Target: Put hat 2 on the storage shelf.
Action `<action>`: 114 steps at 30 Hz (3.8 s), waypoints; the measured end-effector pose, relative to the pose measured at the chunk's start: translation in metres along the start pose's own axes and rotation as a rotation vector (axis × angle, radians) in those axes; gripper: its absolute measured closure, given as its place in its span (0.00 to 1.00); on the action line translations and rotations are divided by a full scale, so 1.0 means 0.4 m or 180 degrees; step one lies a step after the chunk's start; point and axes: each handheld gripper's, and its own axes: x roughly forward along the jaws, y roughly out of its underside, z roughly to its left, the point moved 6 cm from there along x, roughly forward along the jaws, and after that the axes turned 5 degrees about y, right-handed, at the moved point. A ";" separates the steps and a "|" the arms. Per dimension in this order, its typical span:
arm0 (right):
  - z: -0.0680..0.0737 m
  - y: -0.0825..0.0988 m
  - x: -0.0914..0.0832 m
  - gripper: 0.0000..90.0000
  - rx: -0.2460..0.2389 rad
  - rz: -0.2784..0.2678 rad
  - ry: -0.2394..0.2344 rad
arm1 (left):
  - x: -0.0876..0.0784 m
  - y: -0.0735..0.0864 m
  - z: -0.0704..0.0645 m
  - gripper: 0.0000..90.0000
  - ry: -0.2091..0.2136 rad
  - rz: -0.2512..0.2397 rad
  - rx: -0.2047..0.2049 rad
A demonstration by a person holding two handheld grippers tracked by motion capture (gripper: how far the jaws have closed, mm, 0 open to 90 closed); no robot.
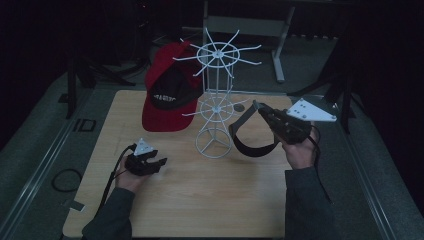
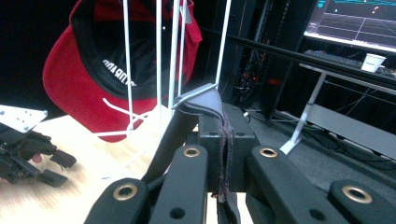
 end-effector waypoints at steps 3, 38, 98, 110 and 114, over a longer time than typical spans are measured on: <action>-0.001 -0.007 0.000 0.98 0.0032 -0.0021 -0.0021 | 0.000 0.000 0.000 0.53 0.0000 0.0004 0.0002; -0.013 -0.104 -0.022 0.98 0.0095 -0.0209 -0.0150 | 0.001 0.000 0.000 0.53 0.0006 0.0003 -0.0003; -0.046 -0.307 -0.022 0.98 -0.0010 -0.0582 -0.0169 | 0.000 0.000 0.002 0.52 0.0009 -0.0008 -0.0019; -0.053 -0.285 0.015 0.98 0.0030 -0.0415 -0.0154 | 0.000 0.000 0.003 0.52 0.0014 -0.0005 -0.0019; -0.051 -0.270 0.029 0.98 0.0040 -0.0350 -0.0149 | -0.001 0.000 0.003 0.52 0.0014 -0.0003 -0.0015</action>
